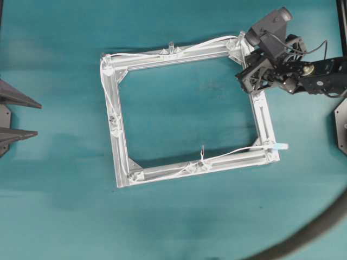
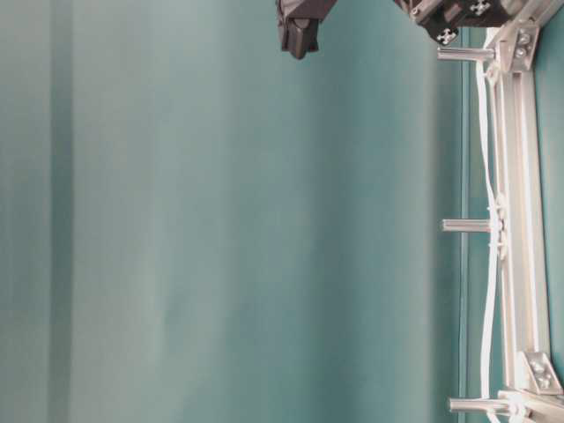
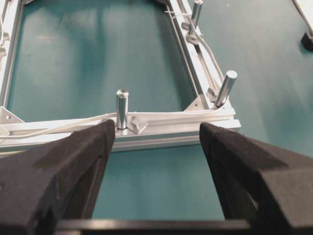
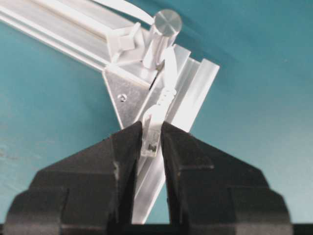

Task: Move the cable alternately left and right between 8 pins so it hooks onto each one.

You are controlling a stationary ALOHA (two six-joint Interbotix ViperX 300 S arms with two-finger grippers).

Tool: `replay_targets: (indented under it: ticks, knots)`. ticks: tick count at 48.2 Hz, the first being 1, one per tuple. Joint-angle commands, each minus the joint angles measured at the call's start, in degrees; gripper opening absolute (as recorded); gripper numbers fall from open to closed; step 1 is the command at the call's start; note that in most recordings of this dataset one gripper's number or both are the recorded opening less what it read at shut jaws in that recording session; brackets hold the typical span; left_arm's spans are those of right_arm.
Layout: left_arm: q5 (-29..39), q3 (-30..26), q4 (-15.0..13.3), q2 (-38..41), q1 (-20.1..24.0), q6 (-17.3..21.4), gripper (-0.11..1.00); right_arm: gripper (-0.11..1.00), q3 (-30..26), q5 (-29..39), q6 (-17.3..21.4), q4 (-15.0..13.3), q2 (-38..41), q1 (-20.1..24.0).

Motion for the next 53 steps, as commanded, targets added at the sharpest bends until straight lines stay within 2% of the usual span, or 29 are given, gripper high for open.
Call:
replay_targets:
  ticks: [1,13,24,28,32,35,44,53]
  knots:
    - [-0.5,-1.6,0.2,0.6,0.1,0.1,0.73,0.16,0.0,-2.8,0.1,0.2,-0.9,0.4]
    - [-0.5,-1.6,0.2,0.6,0.2,0.1,0.73,0.15,-0.4,-7.0,0.1,0.2,-1.0,0.4]
    - [-0.5,-1.6,0.2,0.6,0.2,0.1,0.73,0.16,-0.2,-7.0,0.1,0.7,-1.1,0.4]
    - [-0.5,-1.6,0.2,0.6,0.2,0.1,0.73,0.24,0.1,-6.3,0.1,1.6,-1.6,0.4]
    - [-0.5,-1.6,0.2,0.6,0.1,0.1,0.73,0.4,0.3,-5.0,0.0,1.8,-1.9,0.4]
    - [-0.5,-1.6,0.2,0.6,0.1,0.1,0.73,0.45,0.5,-4.7,0.0,1.8,-2.5,0.4]
    - [-0.5,-1.6,0.2,0.6,0.2,0.1,0.73,0.45,1.9,-5.0,0.0,2.2,-5.3,0.4]
    - [-0.5,-1.6,0.2,0.6,0.1,0.1,0.73,0.45,4.0,-9.8,-0.1,2.3,-9.3,0.3]
